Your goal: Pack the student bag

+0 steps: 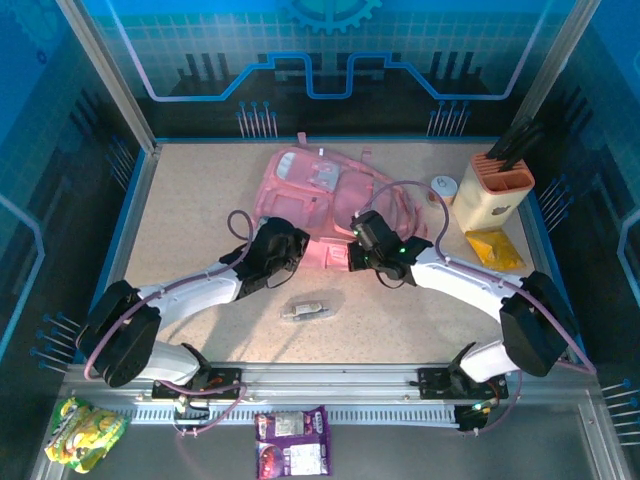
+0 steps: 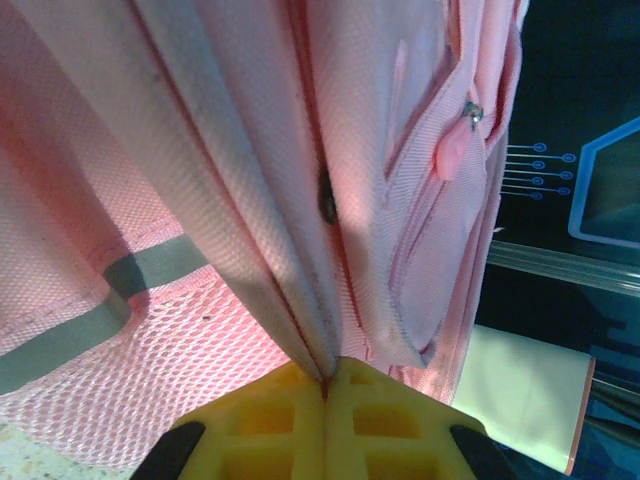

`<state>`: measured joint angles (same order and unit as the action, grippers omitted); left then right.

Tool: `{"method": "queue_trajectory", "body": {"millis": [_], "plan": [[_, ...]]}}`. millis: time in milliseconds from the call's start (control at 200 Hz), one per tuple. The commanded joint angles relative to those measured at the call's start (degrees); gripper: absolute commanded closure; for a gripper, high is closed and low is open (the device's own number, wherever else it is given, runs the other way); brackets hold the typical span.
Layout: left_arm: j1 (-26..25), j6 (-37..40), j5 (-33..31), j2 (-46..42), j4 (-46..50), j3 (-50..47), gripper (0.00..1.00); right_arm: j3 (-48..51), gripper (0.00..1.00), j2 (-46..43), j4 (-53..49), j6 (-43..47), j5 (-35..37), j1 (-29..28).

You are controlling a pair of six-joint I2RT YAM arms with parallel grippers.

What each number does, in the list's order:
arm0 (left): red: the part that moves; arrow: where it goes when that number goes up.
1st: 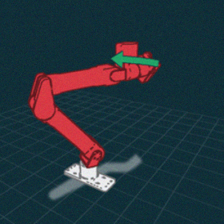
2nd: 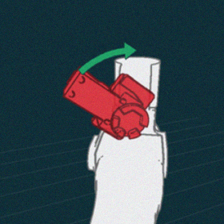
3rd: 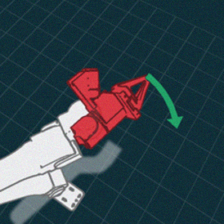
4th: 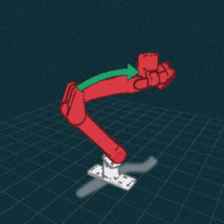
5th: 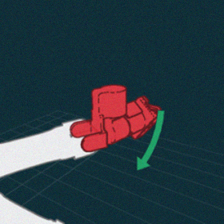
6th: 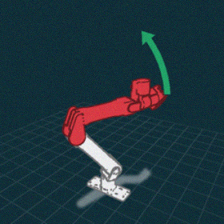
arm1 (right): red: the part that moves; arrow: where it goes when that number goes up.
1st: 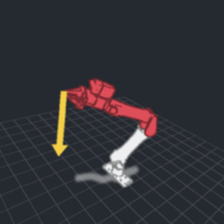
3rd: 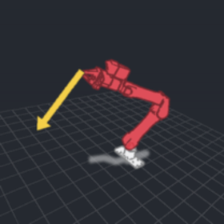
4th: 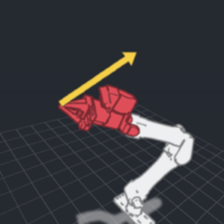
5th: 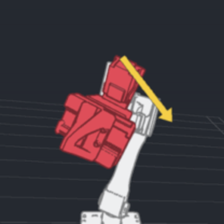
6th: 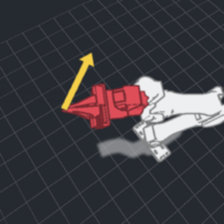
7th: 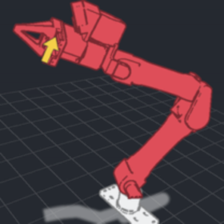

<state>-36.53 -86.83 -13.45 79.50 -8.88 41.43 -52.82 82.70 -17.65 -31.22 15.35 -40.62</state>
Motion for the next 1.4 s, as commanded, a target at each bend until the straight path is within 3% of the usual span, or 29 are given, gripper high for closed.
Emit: {"method": "queue_trajectory", "body": {"millis": [0, 140, 370, 435, 735, 1071, 1281, 1396], "plan": [[2.3, 2.2, -4.2, -2.4, 3.2, -1.5, 1.0, 1.8, 0.98, -2.0, -4.0, 3.5, 1.1, 4.2], [2.3, 1.6, -3.3, -1.2, 2.1, -1.4, 1.0, 2.1, 0.92, -0.1, 1.0, 6.0, -6.3, 5.7], [1.8, 1.5, -1.5, 0.8, 1.5, 0.3, 1.0, -0.7, 0.72, 6.1, 3.2, 6.6, -7.7, 5.7], [1.4, 1.4, -1.8, 1.2, 1.2, 0.5, 1.0, -0.9, 0.71, 7.0, 4.1, 6.8, -7.8, 5.7], [1.1, 0.9, -1.2, 2.6, 0.5, 1.1, 1.0, -1.3, 0.72, 10.1, 5.6, 8.7, -6.2, 5.6], [1.7, 3.1, -3.8, 0.4, 3.2, 1.4, 1.0, 0.5, 0.98, 4.7, 4.5, 9.5, -3.8, 5.4], [8.7, 8.5, 0.0, -3.2, 4.9, -0.7, 1.0, 1.1, 1.0, -1.0, -2.1, 9.9, 1.0, 6.5], [15.2, 12.9, 5.1, -3.8, 5.6, -1.1, 1.0, 2.1, 1.0, -3.5, -5.6, 10.2, 2.0, 7.3]]}}
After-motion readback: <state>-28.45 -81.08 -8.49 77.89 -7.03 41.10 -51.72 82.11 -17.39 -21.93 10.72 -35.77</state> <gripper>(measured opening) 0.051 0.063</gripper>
